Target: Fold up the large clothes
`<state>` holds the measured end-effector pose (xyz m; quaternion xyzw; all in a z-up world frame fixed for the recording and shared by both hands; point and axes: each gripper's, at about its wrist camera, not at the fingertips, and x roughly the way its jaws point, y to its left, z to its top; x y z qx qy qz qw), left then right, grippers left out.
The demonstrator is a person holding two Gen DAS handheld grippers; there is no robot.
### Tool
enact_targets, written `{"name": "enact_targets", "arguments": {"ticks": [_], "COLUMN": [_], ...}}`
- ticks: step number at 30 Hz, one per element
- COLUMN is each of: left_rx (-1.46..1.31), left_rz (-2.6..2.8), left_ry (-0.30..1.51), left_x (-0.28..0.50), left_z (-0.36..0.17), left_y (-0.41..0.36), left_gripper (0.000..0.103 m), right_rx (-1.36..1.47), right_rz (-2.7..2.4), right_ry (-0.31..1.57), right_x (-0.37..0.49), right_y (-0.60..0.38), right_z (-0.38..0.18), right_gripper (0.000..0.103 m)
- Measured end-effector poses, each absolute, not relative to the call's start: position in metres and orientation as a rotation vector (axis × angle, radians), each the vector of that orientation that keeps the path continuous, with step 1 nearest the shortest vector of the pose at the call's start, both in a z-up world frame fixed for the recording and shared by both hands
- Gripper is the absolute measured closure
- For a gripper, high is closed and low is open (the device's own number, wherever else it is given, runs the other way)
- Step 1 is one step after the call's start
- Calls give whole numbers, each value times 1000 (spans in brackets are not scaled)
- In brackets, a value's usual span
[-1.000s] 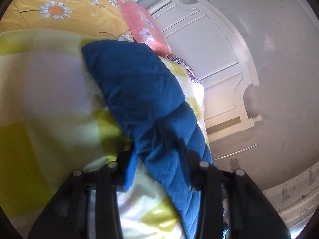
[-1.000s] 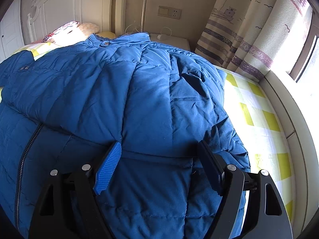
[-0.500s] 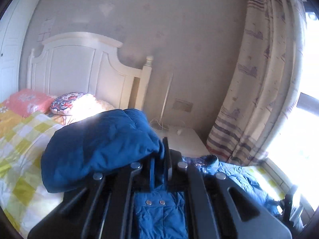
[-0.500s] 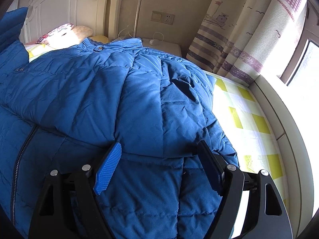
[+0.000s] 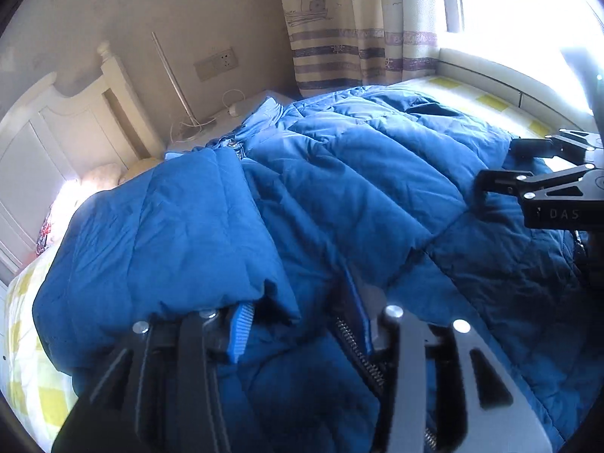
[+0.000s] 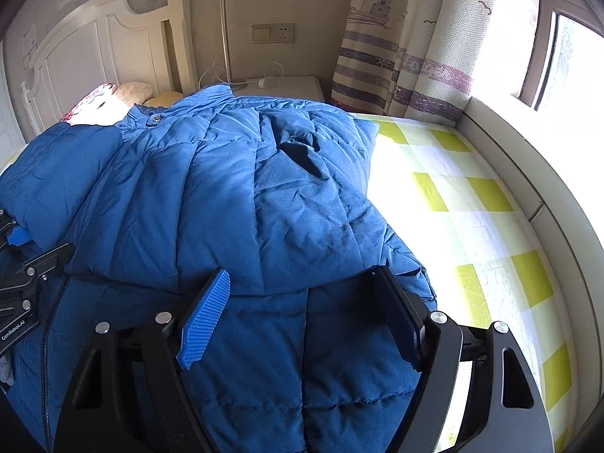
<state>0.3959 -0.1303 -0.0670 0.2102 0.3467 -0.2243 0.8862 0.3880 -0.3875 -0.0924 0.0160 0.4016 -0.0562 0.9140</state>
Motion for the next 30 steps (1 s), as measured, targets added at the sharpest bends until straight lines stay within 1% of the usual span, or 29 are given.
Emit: {"name": "enact_targets", "arguments": {"ticks": [1,3,4,5,7,9,11,12,14,18,21,26,27,29,30], "left_rx": [410,321,264,197,17,-149,-215,-211,-217,-247,-321,-419,-425,-426,-426], "left_rz": [-482,-484,-451,-405,-304,-154,-40,7,29,51,48,26,21,19,20], "left_ry": [680,577,520,477,482,551,628,650,688,771,840,834,831,830,831], "left_x": [383,364,356,351,355,372,388,392,398,410,418,414,414,413,413], "left_z": [-54,-28,-19,-11,-10,-20,-33,-37,-44,-54,-69,-77,-78,-78,-78], "left_y": [-121,-94,-75,-54,-7,37,66,75,85,98,114,132,133,133,133], "left_gripper": [49,37,23,19,19,20,28,29,29,28,26,22,21,21,21], "right_rx": [40,56,62,65,63,53,38,21,-28,-136,-264,-387,-414,-478,-494], "right_rz": [-112,-103,-100,-99,-101,-108,-118,-120,-80,121,228,283,287,265,244], "right_ry": [825,819,818,817,815,806,765,728,666,624,633,674,682,674,659], "right_x": [387,386,386,386,386,385,379,374,362,353,363,398,404,412,414], "right_y": [-388,-391,-392,-392,-392,-390,-387,-384,-369,-305,-242,-164,-152,-133,-129], "right_z": [-92,-92,-92,-92,-91,-90,-84,-79,-67,-47,-45,-59,-62,-68,-68], "right_gripper": [29,29,29,29,29,29,29,29,29,29,29,29,30,37,45]}}
